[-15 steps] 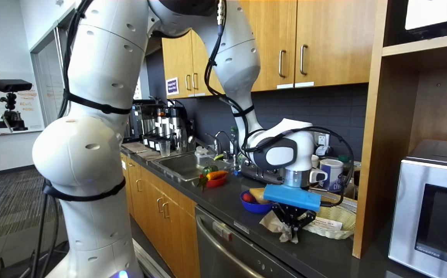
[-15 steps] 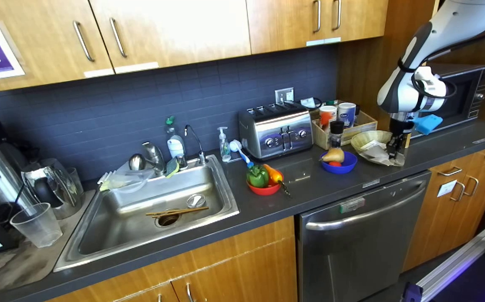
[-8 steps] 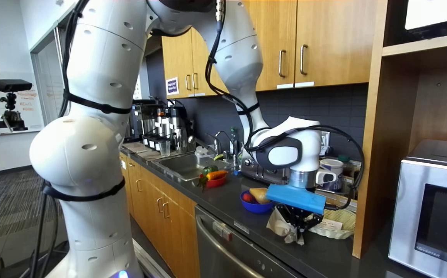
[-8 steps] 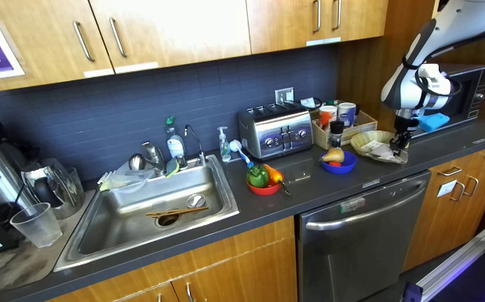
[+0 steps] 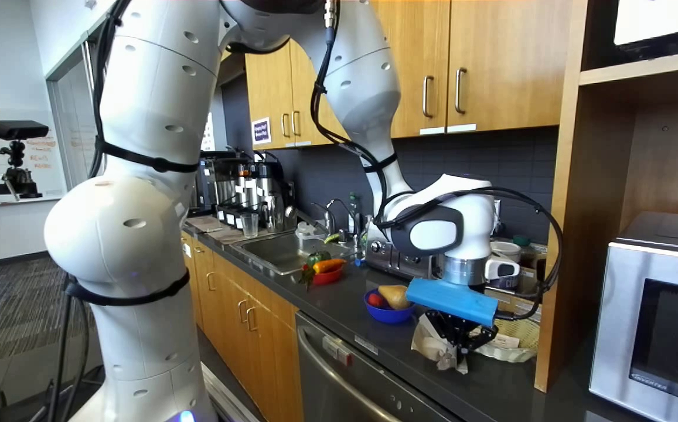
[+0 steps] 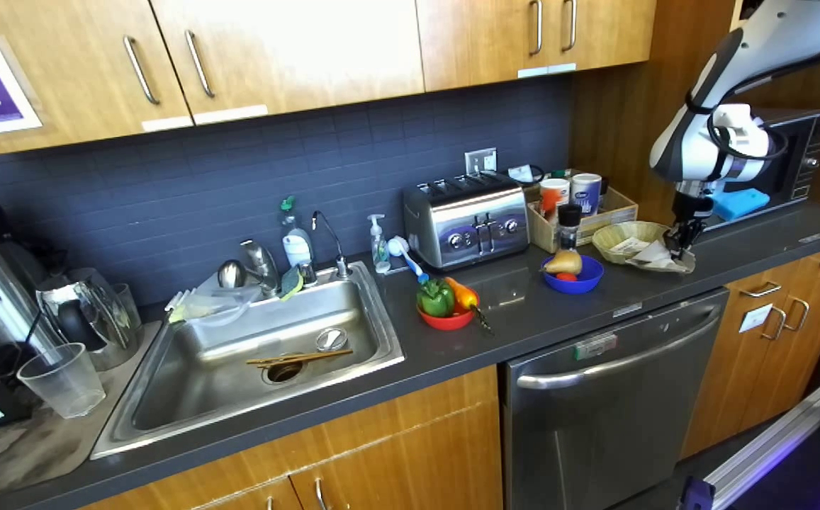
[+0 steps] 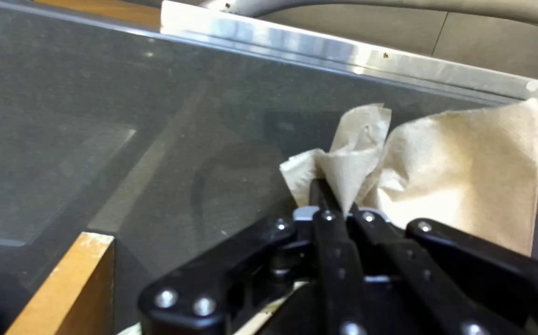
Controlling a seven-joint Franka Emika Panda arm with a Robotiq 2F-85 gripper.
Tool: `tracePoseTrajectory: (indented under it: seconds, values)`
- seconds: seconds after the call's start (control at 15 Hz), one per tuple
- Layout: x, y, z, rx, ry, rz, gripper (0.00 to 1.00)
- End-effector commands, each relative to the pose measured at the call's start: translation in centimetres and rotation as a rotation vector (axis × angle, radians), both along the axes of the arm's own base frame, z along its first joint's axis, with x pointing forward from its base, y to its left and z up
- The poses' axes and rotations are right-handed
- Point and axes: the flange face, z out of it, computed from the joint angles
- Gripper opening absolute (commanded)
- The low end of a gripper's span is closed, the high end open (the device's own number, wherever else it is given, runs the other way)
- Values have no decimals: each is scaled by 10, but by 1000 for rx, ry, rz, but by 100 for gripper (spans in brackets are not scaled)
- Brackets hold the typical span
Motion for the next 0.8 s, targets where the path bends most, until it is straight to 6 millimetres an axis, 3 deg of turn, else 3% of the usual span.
tracePoseTrajectory:
  seconds: [0.0,0.2,0.4,0.73]
  values:
    - [-5,9,5,-5,10,-13,0]
    - [-11,25,-5,-12,41,25,0]
    - [-14,62,-21,-31,97,148,0]
    - [-8,99,-26,-88,146,244,0]
